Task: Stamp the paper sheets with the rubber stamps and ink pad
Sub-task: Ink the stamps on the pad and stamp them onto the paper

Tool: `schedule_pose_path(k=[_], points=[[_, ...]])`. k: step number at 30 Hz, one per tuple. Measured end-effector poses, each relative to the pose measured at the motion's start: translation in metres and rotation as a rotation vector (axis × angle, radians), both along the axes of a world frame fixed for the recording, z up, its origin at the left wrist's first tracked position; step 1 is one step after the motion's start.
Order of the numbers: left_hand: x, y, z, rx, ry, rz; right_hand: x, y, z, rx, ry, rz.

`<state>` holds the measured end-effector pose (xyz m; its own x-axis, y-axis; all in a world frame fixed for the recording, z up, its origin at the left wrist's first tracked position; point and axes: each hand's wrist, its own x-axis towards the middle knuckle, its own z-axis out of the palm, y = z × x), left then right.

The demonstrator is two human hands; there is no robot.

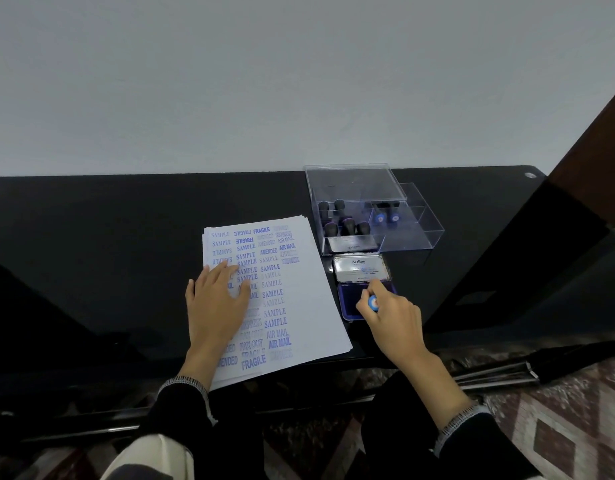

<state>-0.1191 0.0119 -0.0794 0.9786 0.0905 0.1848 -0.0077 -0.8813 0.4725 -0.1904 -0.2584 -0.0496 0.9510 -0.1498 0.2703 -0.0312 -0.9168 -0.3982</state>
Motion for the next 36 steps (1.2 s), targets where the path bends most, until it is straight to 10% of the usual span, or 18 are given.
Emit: schedule_pose_path(k=[23, 36], points=[[-0.001, 0.0, 0.001, -0.021, -0.002, 0.007, 0.018, -0.016, 0.023, 0.342, 0.224, 0.041], [-0.002, 0.0, 0.003, -0.025, 0.011, 0.001, 0.02, 0.015, 0.015, 0.141, 0.086, -0.116]])
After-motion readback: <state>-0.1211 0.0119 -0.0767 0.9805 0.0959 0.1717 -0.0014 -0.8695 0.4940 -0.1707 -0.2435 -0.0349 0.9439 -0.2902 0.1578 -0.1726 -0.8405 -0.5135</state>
